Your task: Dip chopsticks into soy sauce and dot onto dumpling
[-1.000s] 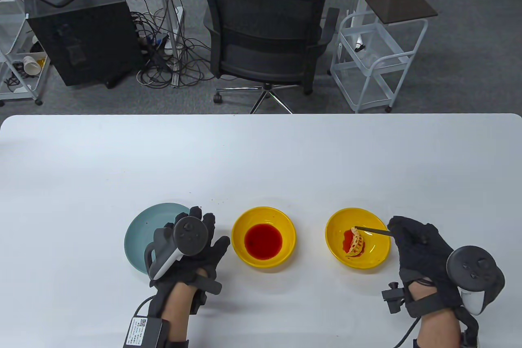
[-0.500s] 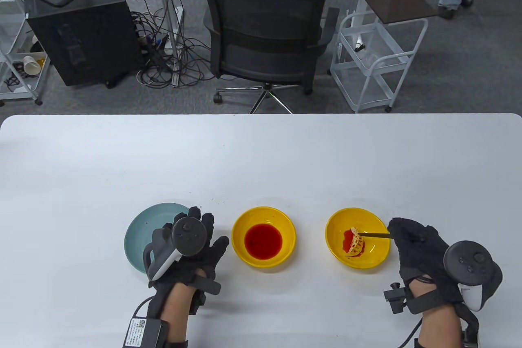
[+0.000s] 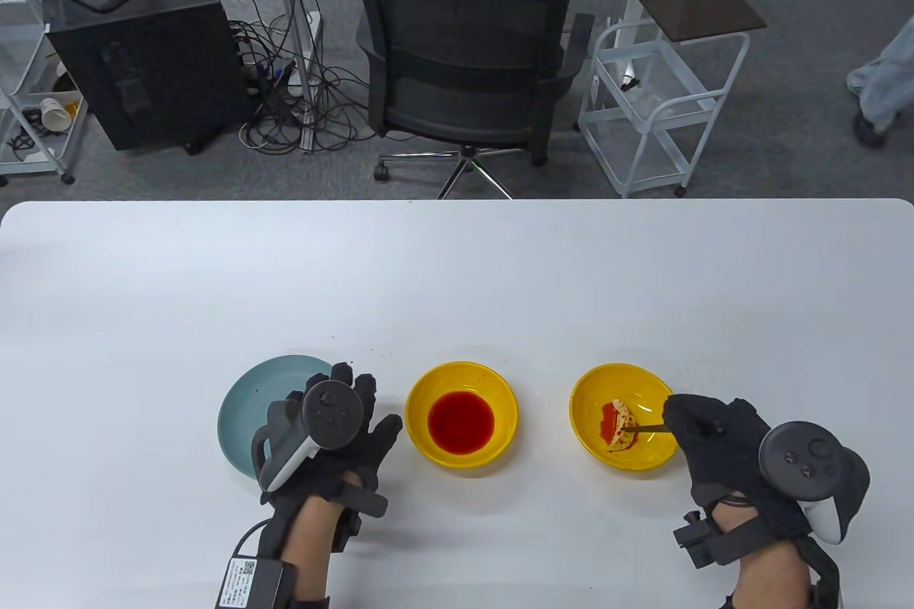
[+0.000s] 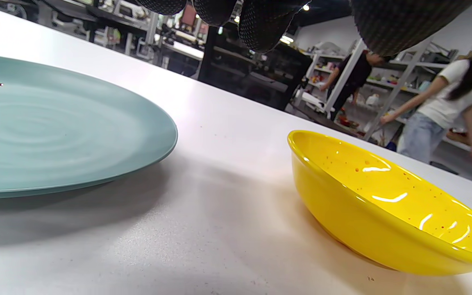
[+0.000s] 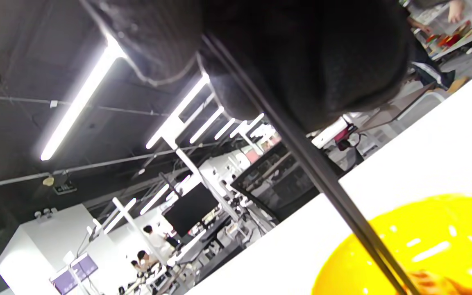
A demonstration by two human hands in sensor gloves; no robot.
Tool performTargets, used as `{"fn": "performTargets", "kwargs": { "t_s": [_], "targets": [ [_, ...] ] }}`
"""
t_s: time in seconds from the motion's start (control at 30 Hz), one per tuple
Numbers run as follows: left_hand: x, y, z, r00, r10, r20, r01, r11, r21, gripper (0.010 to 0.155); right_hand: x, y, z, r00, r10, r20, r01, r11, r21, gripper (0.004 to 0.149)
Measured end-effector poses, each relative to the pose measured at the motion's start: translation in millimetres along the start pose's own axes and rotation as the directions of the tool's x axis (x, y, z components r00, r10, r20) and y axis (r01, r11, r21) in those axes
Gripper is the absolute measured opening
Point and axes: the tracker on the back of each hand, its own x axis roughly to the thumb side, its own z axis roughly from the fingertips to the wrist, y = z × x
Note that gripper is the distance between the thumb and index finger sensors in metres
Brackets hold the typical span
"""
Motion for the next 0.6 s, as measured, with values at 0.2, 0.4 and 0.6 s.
{"fn": "performTargets", "kwargs": {
  "t_s": [0.2, 0.4, 0.6],
  "targets": [
    [-1, 1, 0, 1.0, 0.001, -0.007, -0.001, 1.0, -0.001, 0.079, -1, -8, 3, 0.999, -0.038, 0.006, 0.038, 0.998, -0.04, 0.051],
    [1, -1, 1, 1.0, 0.003, -0.006, -0.003, 1.0, -0.008, 0.079, -9, -12, 2, 0.999, -0.031, -0.033, 0.026, 0.988, -0.151, 0.051],
    [1, 2, 2, 1.0, -0.001, -0.003, 0.001, 1.0, 0.004, 0.079, -11, 1, -3, 0.998, 0.009, -0.057, -0.015, 0.994, -0.109, 0.051]
  ]
}}
